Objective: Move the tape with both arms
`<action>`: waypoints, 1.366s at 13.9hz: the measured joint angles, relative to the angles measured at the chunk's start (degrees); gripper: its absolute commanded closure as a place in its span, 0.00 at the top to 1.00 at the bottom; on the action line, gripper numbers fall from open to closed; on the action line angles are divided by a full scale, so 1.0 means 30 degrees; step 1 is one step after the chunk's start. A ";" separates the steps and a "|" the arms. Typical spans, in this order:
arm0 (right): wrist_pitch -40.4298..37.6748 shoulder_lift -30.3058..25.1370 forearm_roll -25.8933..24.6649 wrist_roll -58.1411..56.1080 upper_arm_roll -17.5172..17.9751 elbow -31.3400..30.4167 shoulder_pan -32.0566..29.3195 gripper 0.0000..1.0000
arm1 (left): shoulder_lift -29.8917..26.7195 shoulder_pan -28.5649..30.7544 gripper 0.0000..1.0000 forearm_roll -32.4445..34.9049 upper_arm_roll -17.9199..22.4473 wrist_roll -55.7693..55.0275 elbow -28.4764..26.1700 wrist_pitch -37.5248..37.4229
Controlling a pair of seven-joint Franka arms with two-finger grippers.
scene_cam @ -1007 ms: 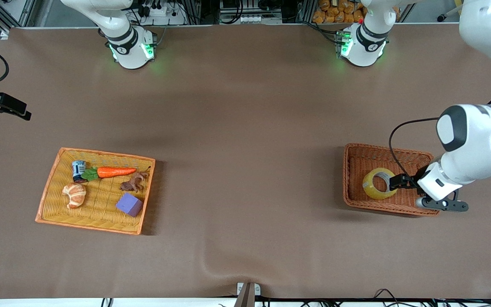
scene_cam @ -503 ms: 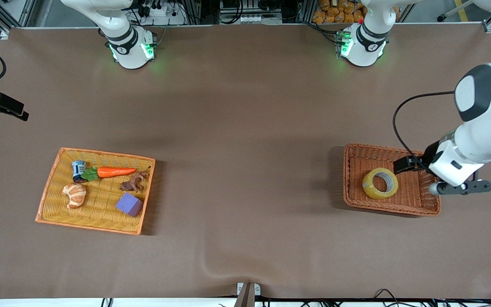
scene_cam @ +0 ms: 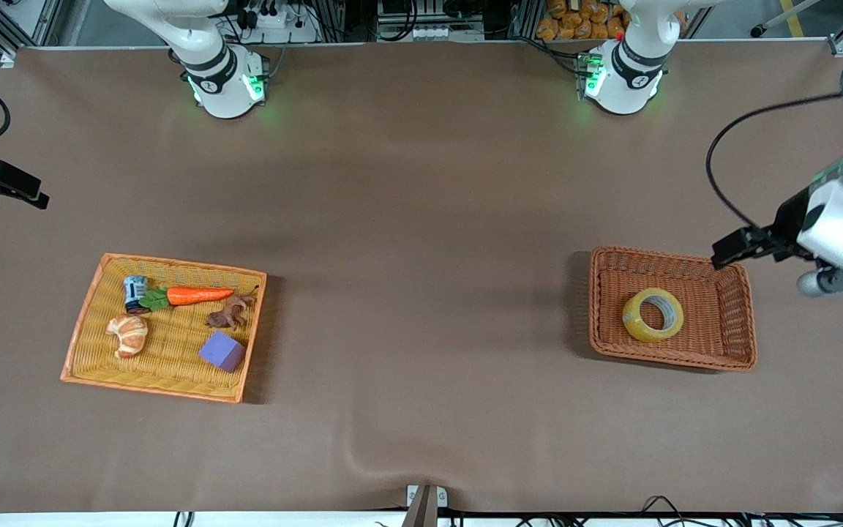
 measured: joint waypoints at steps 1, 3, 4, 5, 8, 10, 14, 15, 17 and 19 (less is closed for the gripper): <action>0.0015 0.0029 0.0007 0.0007 -0.0002 0.0010 0.0000 1.00 | -0.0507 -0.0414 1.00 0.0000 0.0208 0.0000 0.0043 -0.0792; 0.0065 0.0084 0.0014 0.0018 -0.0003 0.0038 0.0000 1.00 | -0.1272 -0.1018 1.00 0.0000 0.0553 0.0027 -0.0041 -0.1678; 0.0076 0.0113 0.0015 0.0022 -0.0003 0.0062 0.0000 1.00 | -0.1617 -0.1109 1.00 0.0000 0.0699 0.0101 -0.0303 -0.1826; 0.0094 0.0139 0.0015 0.0028 -0.0003 0.0097 0.0000 1.00 | -0.1944 -0.1110 1.00 0.0000 0.0809 0.0158 -0.0665 -0.1864; 0.0228 0.0202 0.0017 0.0042 -0.0006 0.0211 -0.0001 1.00 | -0.2658 -0.1107 1.00 0.0000 0.1086 0.0467 -0.1356 -0.1868; 0.0279 0.0225 0.0017 0.0046 -0.0007 0.0248 -0.0001 1.00 | -0.2934 -0.1109 1.00 0.0000 0.1126 0.0568 -0.1525 -0.1883; 0.0294 0.0229 0.0026 0.0050 -0.0007 0.0320 -0.0001 1.00 | -0.3111 -0.1109 1.00 0.0000 0.1165 0.1063 -0.1876 -0.1889; 0.0294 0.0231 0.0028 0.0050 -0.0007 0.0326 -0.0001 1.00 | -0.3160 -0.1109 1.00 0.0000 0.1210 0.1492 -0.1908 -0.1889; 0.0293 0.0249 0.0029 0.0053 -0.0007 0.0333 -0.0001 1.00 | -0.3340 -0.1106 1.00 0.0000 0.1410 0.1995 -0.1935 -0.1890; 0.0335 0.0356 0.0029 0.0063 -0.0011 0.0397 -0.0001 1.00 | -0.3554 -0.1108 1.00 -0.0002 0.1478 0.2004 -0.2006 -0.1899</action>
